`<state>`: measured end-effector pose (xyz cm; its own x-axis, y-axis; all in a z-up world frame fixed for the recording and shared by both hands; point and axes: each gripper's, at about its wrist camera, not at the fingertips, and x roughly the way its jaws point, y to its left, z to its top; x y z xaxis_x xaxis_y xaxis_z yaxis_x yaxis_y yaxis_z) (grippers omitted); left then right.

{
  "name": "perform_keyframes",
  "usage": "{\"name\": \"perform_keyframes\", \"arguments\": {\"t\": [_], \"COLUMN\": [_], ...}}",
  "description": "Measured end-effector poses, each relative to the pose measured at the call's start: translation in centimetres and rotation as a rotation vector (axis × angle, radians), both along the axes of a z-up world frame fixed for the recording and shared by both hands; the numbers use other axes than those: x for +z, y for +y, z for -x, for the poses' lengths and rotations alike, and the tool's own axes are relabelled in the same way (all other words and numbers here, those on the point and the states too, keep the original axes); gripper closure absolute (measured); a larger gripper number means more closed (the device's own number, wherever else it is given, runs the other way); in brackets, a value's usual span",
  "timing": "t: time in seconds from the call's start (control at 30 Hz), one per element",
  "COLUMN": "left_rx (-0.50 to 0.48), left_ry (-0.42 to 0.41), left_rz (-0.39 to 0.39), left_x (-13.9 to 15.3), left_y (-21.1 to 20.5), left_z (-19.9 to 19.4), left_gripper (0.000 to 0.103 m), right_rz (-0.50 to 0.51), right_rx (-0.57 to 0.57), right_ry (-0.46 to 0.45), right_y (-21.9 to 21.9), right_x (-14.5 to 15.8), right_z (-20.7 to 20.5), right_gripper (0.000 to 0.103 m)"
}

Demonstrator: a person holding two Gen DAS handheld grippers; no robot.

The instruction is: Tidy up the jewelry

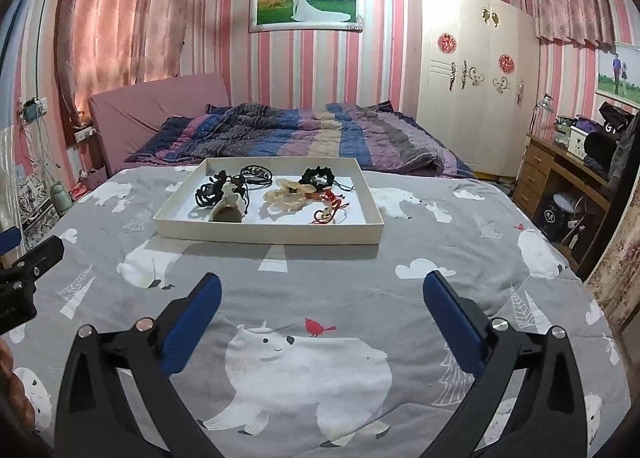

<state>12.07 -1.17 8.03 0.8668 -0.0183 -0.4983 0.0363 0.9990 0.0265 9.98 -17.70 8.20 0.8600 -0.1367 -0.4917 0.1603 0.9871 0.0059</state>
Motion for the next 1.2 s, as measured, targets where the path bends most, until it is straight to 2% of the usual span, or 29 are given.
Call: {"name": "perform_keyframes", "arguments": {"t": [0.2,0.43,1.2], "left_rx": [0.006,0.009,0.034], "left_ry": [0.017,0.052,0.046], "left_rz": [0.006,-0.002,-0.054], "left_x": [-0.4,-1.1,-1.5], "left_y": [0.2,0.1,-0.4], "left_z": [-0.2,-0.9,-1.1], "left_gripper": [0.003,0.003,0.003], "right_rz": [-0.022,0.000,0.010], "right_rx": [-0.001,-0.017,-0.015], "right_ry": [-0.010,-0.005,0.009], "right_y": [-0.3,-0.3,-0.2], "right_x": [-0.1,-0.5,-0.9], "right_z": [0.1,-0.2,-0.4], "right_gripper": [0.002,0.002,0.002]}}
